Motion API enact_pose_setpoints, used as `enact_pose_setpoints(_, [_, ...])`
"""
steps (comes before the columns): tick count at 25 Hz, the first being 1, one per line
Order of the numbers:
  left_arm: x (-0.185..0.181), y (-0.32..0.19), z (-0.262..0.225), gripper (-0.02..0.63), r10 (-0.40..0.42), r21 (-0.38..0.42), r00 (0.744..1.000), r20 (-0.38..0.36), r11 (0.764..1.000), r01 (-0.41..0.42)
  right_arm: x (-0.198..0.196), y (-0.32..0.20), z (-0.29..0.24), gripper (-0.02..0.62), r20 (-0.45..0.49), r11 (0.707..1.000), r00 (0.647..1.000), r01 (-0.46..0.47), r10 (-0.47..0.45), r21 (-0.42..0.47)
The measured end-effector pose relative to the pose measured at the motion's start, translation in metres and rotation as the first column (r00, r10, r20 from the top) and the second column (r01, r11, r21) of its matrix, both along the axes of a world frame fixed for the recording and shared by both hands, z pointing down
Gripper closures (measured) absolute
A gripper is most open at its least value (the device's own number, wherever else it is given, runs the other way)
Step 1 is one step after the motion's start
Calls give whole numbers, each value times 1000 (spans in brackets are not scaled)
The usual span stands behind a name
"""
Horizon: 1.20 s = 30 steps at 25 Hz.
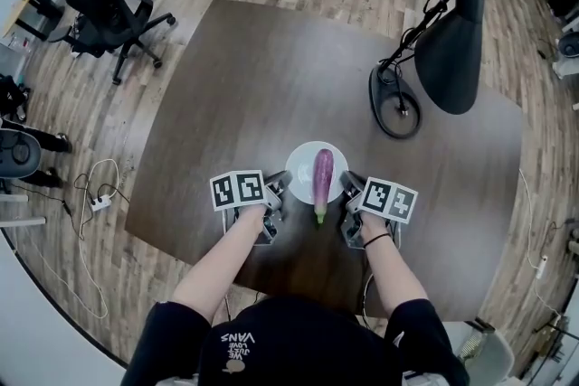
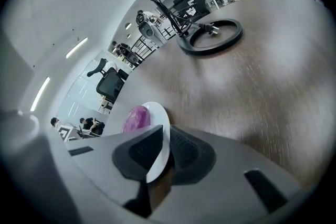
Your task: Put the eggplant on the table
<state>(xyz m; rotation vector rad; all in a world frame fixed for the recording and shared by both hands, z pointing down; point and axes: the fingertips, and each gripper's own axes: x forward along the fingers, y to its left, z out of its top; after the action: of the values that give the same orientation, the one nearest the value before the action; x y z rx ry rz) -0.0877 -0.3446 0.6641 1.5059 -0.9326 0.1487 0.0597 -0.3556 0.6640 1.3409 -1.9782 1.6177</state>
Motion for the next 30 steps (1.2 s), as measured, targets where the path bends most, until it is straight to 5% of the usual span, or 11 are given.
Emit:
enact_pose_setpoints(13, [-6,1,-4,540,-4,1,1000,12,1000,4,3,-1,-1,548,-7,1000,1000,-24,24,14])
enact_pose_setpoints(19, [-2,7,-8,520,10,-2,1000,-14,1000,-10,7,2,-7,491,19,999,999,-38,38,21])
enact_pose_setpoints(30, [-10,4,-39,520,27,133,998,60,991,-35,4,0,-44,486,-28,990,1000,10,-6,140])
